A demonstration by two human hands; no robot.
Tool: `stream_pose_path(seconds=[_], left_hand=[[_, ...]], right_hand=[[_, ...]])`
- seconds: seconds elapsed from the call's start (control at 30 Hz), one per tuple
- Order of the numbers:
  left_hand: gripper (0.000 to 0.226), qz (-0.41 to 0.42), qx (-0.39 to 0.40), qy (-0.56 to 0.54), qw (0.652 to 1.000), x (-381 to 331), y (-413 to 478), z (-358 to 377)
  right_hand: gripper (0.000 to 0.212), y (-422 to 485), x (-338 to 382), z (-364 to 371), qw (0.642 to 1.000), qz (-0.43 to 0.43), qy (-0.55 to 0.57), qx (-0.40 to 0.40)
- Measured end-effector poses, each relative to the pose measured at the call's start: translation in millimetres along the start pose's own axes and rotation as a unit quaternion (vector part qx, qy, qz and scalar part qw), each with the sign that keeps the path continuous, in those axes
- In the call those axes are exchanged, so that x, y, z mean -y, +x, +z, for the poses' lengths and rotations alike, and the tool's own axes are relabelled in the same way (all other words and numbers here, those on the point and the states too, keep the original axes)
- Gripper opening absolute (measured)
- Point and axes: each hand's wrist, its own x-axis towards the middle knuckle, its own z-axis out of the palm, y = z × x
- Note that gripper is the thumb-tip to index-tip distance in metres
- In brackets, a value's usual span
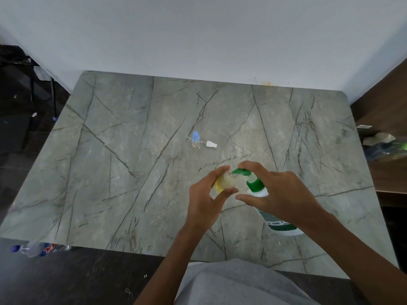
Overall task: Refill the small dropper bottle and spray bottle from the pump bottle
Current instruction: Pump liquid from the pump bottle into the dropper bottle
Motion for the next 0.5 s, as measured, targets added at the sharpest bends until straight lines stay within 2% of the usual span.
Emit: stream_pose_path(seconds=[0.5], left_hand=[[0.051, 0.003, 0.003, 0.015, 1.0, 1.3, -2.2, 1.9]], right_hand=[[0.057, 2.9, -2.6, 4.7, 0.999, 0.016, 0.03, -0.015]])
